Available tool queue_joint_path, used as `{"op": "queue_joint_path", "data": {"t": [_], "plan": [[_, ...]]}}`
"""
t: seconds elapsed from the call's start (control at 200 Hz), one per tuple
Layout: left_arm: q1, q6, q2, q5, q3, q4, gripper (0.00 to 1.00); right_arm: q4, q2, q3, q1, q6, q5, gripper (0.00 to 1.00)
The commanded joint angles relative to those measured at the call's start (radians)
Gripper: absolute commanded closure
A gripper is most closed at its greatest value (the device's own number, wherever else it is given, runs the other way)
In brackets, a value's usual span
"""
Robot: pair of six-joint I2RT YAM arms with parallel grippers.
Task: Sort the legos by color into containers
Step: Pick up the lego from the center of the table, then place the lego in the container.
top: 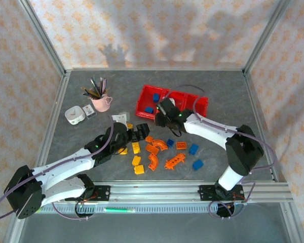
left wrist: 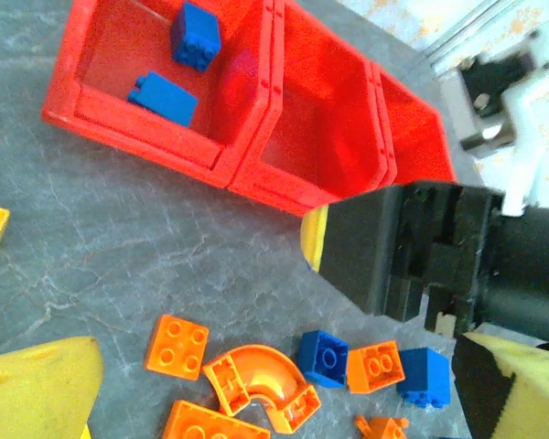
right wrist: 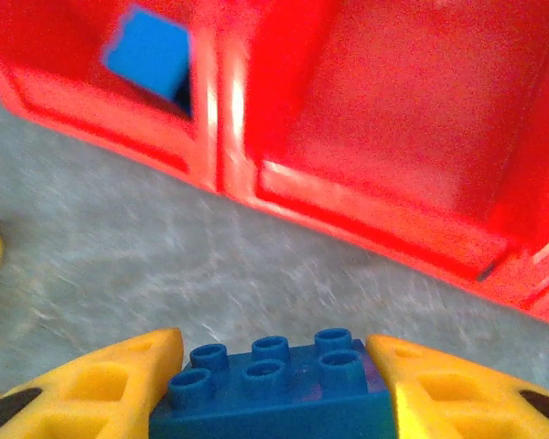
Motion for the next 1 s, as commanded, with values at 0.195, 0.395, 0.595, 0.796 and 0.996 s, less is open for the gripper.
{"op": "queue_joint_path", "data": {"t": [0.195,0.395,0.595,0.796,0.996], "plan": [[0.137,0.061,-0.017,0.047,0.046,-0.051,0.01,-0.039,0.237,0.347,-0.002,-0.027,0.086,0.56],[0.201,0.068,-0.001,0.072,0.046,-0.036,0.01,-0.081,0.445,0.581,-0.045,-0.028,0.125,0.56],[0.233,0.076,0.026,0.094,0.052,-0.018,0.01,-0.128,0.578,0.751,-0.079,-0.045,0.125,0.46],[0.236,0.087,0.035,0.096,0.062,-0.023,0.01,-0.153,0.560,0.792,-0.079,-0.065,0.129,0.32],[0.235,0.089,0.005,0.126,0.056,-0.053,0.01,-0.133,0.388,0.616,-0.058,-0.071,0.108,0.25]]}}
